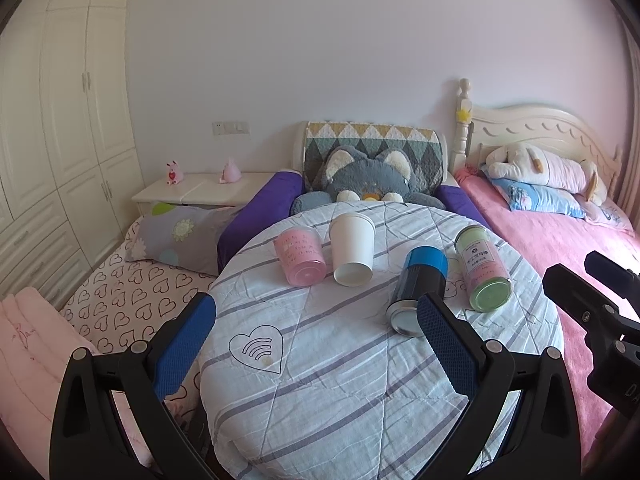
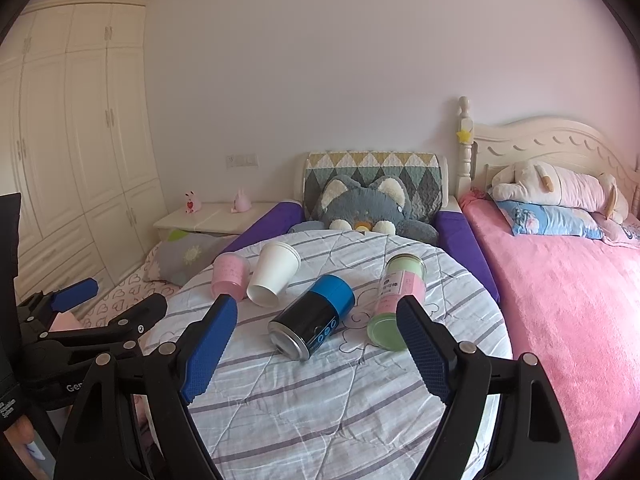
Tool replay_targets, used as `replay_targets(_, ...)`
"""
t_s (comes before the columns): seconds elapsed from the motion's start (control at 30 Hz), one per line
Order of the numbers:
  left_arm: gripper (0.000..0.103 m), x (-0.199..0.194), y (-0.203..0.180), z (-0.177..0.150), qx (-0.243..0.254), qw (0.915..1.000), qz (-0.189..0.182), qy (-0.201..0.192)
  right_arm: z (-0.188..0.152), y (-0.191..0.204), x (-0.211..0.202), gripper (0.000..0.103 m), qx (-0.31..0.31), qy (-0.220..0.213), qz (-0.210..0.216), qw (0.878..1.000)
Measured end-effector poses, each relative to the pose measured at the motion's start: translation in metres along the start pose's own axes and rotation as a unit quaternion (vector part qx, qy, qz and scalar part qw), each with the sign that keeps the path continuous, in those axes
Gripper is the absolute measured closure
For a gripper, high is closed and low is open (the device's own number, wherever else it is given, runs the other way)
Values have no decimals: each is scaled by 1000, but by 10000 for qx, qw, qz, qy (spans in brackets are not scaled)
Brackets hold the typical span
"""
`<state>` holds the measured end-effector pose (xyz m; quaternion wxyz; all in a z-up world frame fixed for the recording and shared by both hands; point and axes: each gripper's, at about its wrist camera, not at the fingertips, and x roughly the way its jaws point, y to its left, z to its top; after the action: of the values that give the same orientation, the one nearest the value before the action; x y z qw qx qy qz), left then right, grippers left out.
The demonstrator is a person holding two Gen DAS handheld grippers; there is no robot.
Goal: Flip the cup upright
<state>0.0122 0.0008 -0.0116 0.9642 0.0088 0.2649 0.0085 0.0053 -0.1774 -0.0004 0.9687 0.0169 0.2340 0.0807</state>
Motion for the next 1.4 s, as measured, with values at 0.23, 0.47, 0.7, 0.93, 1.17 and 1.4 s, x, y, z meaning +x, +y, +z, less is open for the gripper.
replay_targets(0.23,1,8,-2,0,20,9998,-69,161,-2,-3,6,20,39,91,-1,10000)
replay_targets(0.47,1,33,1,10,13,9982,-273,542,-1,-8,14,20,98,181,-48,9998)
replay_targets(0.7,1,75,-5,18,1,9942,-416,995,2,-17,34,20,181,292,-111,9993)
replay_targets(0.93,1,123,-12,39,-130,9903,-518,1279,6,-30,58,20,274,324,-135,9990)
replay_targets(1.17,1,182,-29,54,-149,9825,-680,1730,11,-44,91,20,357,438,-142,9983)
replay_targets(1.4,1,226,-48,56,49,9763,-584,2085,11,-57,121,20,473,569,-146,9972)
